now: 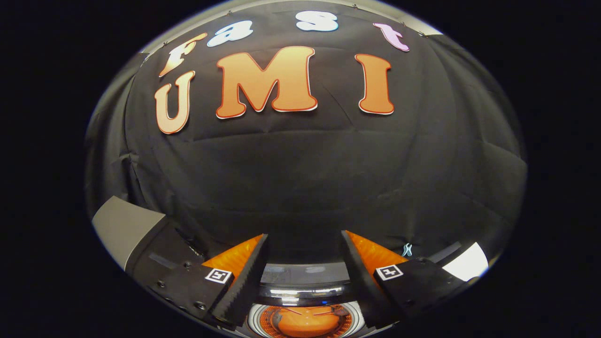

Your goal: Put the clothes into the washing machine and then close the washing machine lid.

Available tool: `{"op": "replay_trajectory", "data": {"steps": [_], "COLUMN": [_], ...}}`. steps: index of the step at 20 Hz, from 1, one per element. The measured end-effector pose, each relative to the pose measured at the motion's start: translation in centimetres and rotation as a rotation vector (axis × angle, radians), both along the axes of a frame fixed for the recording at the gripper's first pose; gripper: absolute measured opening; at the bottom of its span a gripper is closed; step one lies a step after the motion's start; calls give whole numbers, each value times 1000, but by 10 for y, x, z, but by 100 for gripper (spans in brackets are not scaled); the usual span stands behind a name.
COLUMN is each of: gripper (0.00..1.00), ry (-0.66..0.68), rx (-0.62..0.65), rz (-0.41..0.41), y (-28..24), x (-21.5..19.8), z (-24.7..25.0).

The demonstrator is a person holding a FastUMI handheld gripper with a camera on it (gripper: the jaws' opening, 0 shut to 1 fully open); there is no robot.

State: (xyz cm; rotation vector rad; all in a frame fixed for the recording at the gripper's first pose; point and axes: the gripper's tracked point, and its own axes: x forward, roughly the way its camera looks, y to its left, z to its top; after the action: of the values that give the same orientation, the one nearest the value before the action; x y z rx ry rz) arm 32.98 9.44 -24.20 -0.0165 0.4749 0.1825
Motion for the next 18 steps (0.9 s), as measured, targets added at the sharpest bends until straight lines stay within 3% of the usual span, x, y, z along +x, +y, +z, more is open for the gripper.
{"op": "replay_trajectory", "data": {"steps": [6,11,18], "gripper": [96,96,96], "ry": [41,169,245], "rx": [-10,31,58], "rz": [-2,-4,-28], "y": [-8,-13,-22], "x": [-51,-109,-130], "z": [-18,-66,-94]}}
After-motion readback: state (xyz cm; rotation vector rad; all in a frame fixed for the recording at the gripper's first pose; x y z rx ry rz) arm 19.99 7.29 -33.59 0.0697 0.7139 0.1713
